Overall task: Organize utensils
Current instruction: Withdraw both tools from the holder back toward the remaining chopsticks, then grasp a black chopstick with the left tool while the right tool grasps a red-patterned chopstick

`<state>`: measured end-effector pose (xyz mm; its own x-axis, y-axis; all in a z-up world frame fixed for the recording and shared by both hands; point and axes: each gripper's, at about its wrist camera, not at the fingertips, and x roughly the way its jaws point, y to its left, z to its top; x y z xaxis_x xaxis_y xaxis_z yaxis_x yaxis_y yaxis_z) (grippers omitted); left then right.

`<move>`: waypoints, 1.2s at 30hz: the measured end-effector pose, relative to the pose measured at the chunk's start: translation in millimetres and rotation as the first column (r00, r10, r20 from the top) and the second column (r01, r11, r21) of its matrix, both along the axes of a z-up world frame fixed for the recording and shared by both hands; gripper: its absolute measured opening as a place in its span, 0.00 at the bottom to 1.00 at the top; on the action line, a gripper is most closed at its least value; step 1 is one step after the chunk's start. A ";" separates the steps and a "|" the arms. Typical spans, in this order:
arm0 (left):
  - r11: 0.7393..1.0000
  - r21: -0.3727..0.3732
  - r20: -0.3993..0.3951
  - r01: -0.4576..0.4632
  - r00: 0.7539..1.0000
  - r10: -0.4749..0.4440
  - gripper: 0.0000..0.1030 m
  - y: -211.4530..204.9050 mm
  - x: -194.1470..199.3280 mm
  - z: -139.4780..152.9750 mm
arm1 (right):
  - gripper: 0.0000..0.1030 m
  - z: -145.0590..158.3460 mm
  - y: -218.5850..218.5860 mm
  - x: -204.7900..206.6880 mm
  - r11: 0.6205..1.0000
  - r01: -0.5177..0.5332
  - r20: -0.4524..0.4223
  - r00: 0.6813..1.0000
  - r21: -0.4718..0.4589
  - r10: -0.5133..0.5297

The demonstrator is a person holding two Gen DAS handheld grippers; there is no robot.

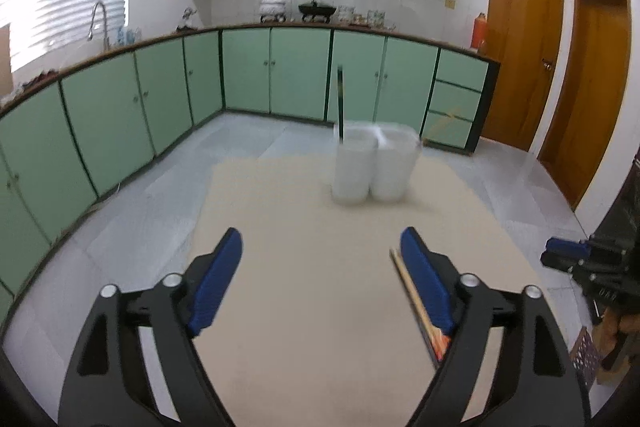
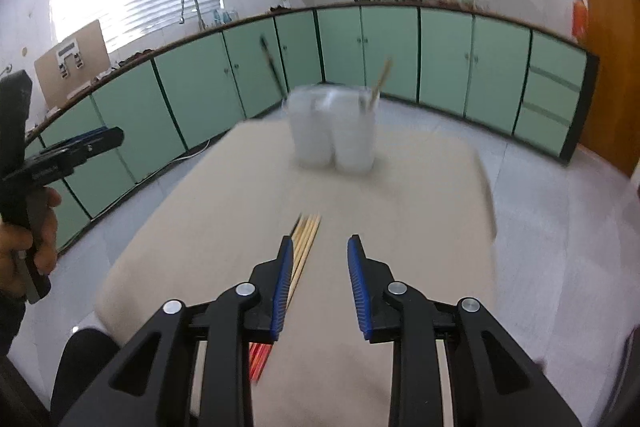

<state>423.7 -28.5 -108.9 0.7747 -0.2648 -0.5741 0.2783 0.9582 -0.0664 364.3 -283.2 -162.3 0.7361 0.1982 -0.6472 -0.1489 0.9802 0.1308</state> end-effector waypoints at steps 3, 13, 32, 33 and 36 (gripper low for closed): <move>0.999 -0.029 -0.039 -0.012 0.999 0.011 0.83 5.9 -32.2 -28.7 | 0.32 -35.0 12.7 -29.3 1.000 0.001 -0.018 1.000 0.004 -0.001; 1.000 -0.016 -0.154 0.023 0.988 -0.025 0.82 -14.2 -91.3 -125.7 | 0.32 -105.1 65.2 -62.8 0.995 -0.062 -0.074 0.996 -0.072 0.057; 0.994 0.018 -0.190 0.103 0.977 -0.098 0.80 -59.8 -93.4 -160.3 | 0.30 -118.9 47.7 -47.0 0.996 -0.039 -0.040 0.999 -0.076 0.036; 0.994 0.027 -0.190 0.108 0.977 -0.101 0.80 -63.3 -92.5 -161.6 | 0.30 -119.3 48.3 -45.2 0.996 -0.043 -0.038 0.998 -0.080 0.040; 0.993 0.042 -0.199 0.113 0.975 -0.102 0.80 -70.1 -89.0 -166.5 | 0.25 -119.8 44.7 -40.4 0.996 -0.039 -0.036 0.999 -0.080 0.036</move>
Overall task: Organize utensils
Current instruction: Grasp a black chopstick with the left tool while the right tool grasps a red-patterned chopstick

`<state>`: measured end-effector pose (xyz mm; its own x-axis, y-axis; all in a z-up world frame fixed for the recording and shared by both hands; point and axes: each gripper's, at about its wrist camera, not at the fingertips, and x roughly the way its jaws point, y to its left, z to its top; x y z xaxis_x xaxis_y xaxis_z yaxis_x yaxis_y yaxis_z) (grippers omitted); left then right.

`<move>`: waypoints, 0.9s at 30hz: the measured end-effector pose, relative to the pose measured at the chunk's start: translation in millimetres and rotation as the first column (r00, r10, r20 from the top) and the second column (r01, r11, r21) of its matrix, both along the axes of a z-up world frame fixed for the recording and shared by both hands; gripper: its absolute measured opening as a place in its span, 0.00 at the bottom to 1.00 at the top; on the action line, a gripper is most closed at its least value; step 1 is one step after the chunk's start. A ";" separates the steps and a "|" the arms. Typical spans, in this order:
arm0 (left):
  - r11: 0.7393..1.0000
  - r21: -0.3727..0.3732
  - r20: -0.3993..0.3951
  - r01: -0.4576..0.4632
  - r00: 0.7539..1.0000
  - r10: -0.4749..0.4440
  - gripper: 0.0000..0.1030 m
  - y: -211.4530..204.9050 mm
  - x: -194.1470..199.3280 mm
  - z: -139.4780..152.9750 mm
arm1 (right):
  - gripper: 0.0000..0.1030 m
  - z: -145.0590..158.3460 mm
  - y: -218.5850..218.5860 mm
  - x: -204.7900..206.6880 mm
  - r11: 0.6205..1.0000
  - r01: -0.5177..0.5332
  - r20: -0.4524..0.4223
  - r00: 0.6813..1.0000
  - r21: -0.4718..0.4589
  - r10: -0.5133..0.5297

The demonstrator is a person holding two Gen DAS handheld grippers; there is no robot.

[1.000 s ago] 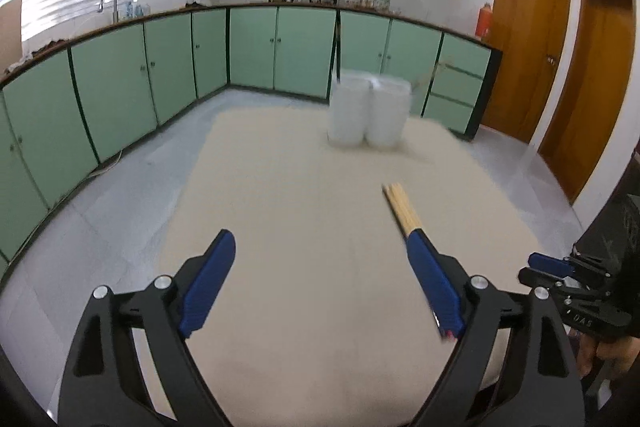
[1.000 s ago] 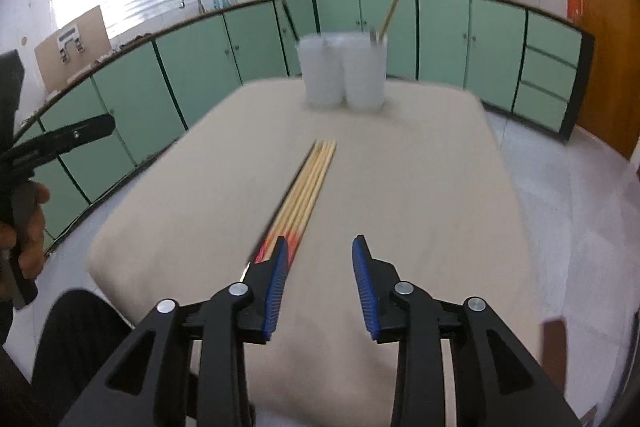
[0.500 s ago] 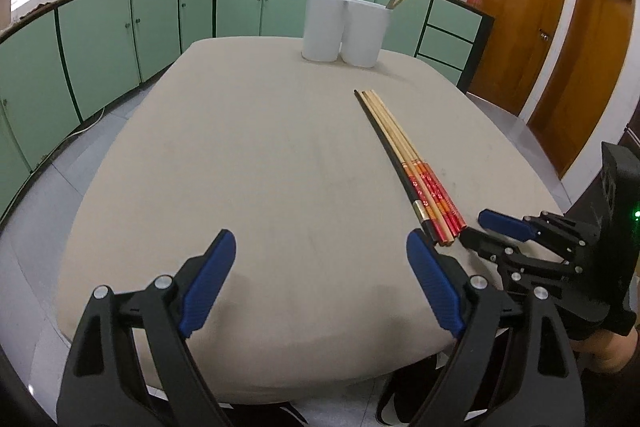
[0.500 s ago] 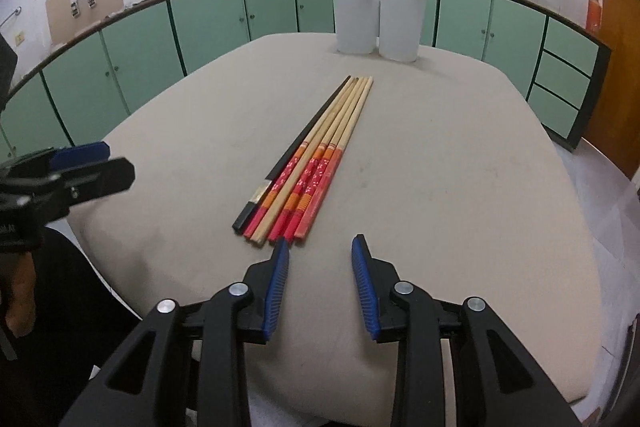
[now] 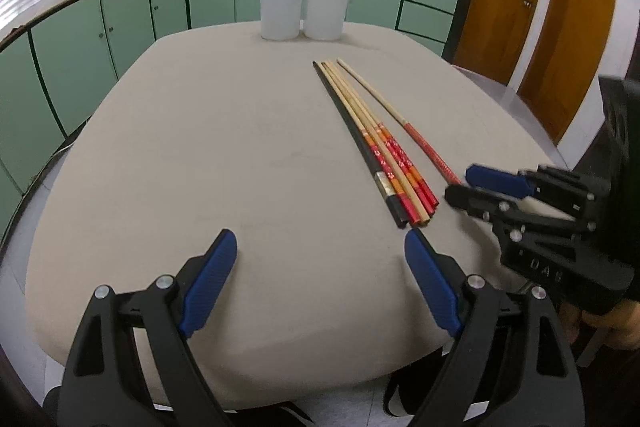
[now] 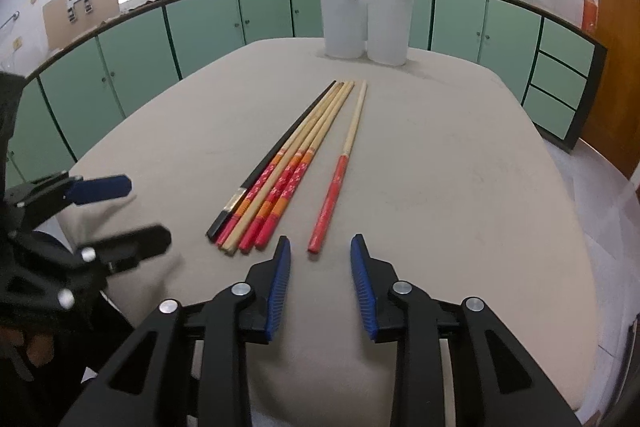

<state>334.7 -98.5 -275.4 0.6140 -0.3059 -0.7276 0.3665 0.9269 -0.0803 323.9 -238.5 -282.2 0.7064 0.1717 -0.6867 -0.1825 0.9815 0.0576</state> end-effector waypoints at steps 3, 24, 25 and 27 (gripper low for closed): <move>1.000 0.015 -0.003 -0.006 1.000 0.006 0.80 -5.0 3.3 -4.2 | 0.08 0.2 -13.4 4.2 0.999 0.035 -0.007 0.999 0.026 -0.035; 0.997 0.046 0.033 -0.070 0.997 0.069 0.59 -15.7 8.5 -4.4 | 0.12 -2.5 -29.8 -2.8 0.995 0.070 -0.005 0.998 0.071 -0.070; 0.996 0.052 0.040 -0.070 0.997 0.068 0.61 -17.8 9.8 -5.3 | 0.12 -2.6 -27.9 -2.5 0.995 0.068 -0.003 0.998 0.066 -0.068; 0.996 0.054 0.049 -0.076 0.996 0.073 0.61 -20.4 11.6 -6.4 | 0.12 -2.7 -25.1 -1.7 0.996 0.069 0.002 0.998 0.056 -0.069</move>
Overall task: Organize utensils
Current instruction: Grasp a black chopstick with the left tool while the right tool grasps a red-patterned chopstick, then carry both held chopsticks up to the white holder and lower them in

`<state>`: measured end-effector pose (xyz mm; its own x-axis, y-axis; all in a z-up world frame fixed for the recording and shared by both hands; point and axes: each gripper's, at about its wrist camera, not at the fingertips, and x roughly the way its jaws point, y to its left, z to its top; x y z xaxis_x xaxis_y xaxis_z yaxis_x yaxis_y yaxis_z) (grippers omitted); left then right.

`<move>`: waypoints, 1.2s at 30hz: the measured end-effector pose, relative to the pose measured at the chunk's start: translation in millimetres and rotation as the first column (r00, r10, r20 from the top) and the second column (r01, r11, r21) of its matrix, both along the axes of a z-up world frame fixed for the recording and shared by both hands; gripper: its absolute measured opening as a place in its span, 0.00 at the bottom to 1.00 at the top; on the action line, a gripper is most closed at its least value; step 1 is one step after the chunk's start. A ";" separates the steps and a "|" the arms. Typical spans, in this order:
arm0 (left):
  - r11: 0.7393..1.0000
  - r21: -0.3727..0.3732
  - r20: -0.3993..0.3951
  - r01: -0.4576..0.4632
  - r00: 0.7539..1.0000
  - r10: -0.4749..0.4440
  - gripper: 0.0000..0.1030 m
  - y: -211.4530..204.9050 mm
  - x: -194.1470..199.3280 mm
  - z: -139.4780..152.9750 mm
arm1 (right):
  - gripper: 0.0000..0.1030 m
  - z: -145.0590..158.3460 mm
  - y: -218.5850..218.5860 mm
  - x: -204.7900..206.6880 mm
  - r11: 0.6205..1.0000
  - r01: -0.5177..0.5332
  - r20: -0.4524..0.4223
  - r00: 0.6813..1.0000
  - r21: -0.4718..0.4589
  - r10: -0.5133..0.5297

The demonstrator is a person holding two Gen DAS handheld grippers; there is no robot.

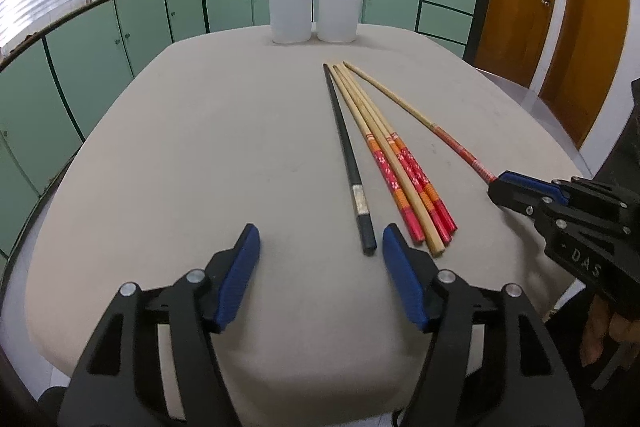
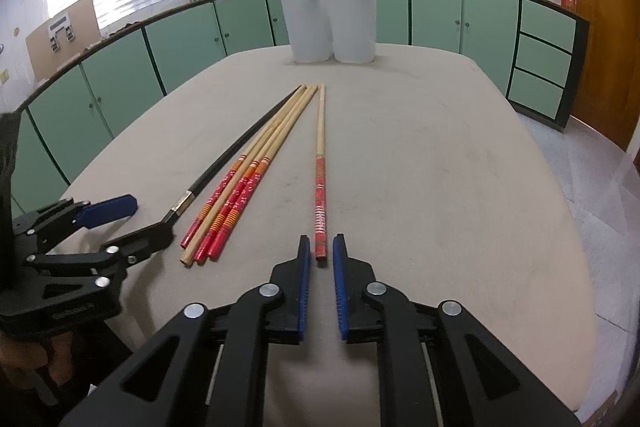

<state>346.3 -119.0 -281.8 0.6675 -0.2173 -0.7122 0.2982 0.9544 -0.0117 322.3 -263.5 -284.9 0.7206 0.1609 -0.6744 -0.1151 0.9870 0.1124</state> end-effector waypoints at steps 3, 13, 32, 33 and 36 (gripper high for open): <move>1.000 -0.018 0.014 -0.015 1.000 0.015 0.41 0.2 2.3 0.3 | 0.12 -0.3 5.1 0.5 1.000 0.010 0.009 1.000 -0.023 -0.010; 0.984 -0.057 0.024 -0.167 0.985 0.168 0.06 29.6 -5.7 0.9 | 0.06 -1.3 19.2 -11.1 0.990 0.137 0.030 0.990 -0.041 -0.136; 0.981 -0.160 -0.001 -0.108 0.994 0.109 0.06 48.7 -6.3 51.4 | 0.05 48.8 14.5 -16.9 0.997 0.066 0.043 0.997 -0.032 -0.064; 0.981 -0.163 0.005 -0.105 0.994 0.107 0.06 49.5 -7.6 58.1 | 0.05 60.2 12.0 -17.0 0.998 0.063 0.048 0.997 -0.030 -0.062; 0.981 -0.175 0.022 -0.084 0.996 0.089 0.06 52.4 -7.8 81.9 | 0.05 93.4 4.1 -11.6 0.999 0.051 0.061 0.997 -0.017 -0.050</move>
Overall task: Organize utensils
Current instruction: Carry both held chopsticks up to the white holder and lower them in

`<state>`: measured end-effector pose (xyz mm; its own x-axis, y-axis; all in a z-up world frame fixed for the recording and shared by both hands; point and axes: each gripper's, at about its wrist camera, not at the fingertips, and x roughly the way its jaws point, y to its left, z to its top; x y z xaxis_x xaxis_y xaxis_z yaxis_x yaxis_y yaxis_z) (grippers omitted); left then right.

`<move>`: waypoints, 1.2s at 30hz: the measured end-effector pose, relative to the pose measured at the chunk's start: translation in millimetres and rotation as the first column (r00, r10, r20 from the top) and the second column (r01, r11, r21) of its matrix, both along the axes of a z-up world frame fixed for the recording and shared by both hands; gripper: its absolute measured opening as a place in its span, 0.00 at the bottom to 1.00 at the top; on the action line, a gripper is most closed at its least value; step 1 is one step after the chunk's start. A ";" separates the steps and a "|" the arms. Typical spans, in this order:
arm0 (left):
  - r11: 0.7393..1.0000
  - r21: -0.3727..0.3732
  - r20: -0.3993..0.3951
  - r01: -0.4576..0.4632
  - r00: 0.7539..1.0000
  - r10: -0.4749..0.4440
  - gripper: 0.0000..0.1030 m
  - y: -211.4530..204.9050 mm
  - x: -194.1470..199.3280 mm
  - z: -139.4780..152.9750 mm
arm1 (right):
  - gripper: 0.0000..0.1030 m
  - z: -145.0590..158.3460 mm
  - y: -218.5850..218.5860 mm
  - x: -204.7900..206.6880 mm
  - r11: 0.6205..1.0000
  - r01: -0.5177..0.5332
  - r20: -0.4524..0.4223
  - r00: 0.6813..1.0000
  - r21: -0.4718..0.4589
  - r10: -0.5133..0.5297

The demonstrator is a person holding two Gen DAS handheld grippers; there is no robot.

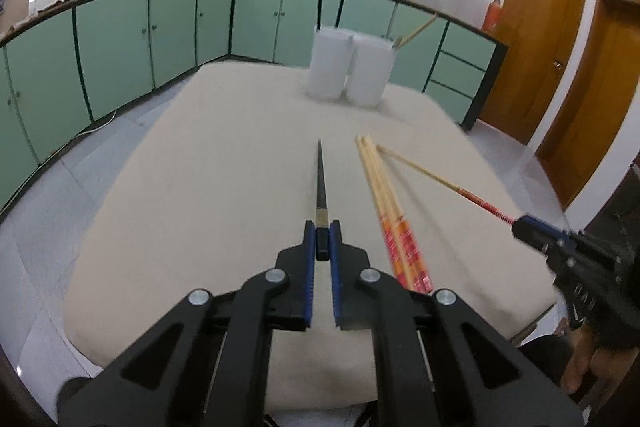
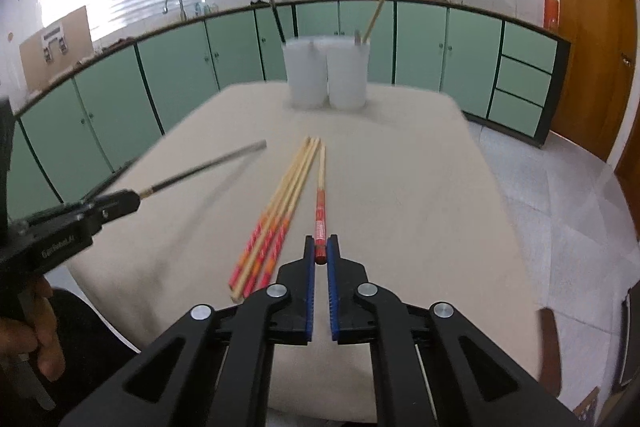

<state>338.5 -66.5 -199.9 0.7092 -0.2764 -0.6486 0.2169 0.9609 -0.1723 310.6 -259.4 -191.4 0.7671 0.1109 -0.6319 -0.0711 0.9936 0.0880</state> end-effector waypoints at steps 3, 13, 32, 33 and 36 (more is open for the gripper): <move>1.000 -0.005 0.019 0.013 1.000 -0.013 0.06 2.8 2.6 19.9 | 0.05 29.5 -3.5 8.7 1.000 -0.026 0.010 1.000 -0.004 0.026; 0.998 0.012 0.033 0.070 0.997 -0.070 0.06 8.4 32.3 66.3 | 0.05 92.9 3.4 54.9 0.990 -0.124 -0.005 0.992 -0.074 0.124; 0.982 0.043 -0.013 0.185 0.983 -0.184 0.06 2.9 99.8 127.0 | 0.05 147.7 9.8 123.5 0.968 -0.220 -0.146 0.969 -0.120 0.201; 0.981 0.044 -0.013 0.186 0.982 -0.186 0.06 2.1 100.9 127.6 | 0.05 149.1 9.0 125.3 0.969 -0.221 -0.153 0.967 -0.115 0.202; 0.980 0.046 -0.010 0.193 0.981 -0.192 0.06 1.8 104.5 133.7 | 0.05 152.6 5.2 129.3 0.971 -0.220 -0.167 0.965 -0.098 0.202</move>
